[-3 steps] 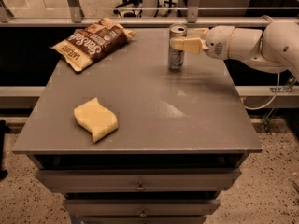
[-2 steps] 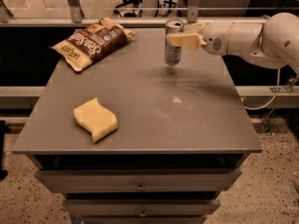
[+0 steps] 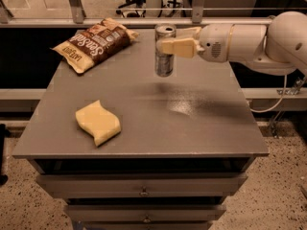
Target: Move redbull can near sponge
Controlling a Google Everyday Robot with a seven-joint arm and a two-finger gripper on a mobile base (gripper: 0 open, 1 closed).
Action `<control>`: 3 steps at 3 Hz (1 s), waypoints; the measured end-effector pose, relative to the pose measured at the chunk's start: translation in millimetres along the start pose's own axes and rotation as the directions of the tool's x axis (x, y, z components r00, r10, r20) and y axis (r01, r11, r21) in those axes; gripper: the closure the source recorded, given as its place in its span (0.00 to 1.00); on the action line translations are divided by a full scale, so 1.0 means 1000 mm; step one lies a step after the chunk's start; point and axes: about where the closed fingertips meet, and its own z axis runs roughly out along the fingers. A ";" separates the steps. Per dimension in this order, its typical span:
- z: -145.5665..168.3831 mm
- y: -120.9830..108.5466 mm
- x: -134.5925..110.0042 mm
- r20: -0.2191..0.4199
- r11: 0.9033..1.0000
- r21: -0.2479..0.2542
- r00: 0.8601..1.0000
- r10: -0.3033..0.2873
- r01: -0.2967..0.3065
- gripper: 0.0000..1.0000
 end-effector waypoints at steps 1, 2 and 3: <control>0.009 0.035 0.020 -0.013 0.997 -0.047 0.998 0.058 -0.058 1.00; 0.023 0.067 0.036 -0.009 0.989 -0.099 0.994 0.107 -0.107 1.00; 0.036 0.092 0.044 0.001 0.980 -0.143 0.991 0.137 -0.136 1.00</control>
Offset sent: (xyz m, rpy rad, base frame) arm -0.0832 0.0742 -0.0544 0.1029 0.1624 0.1324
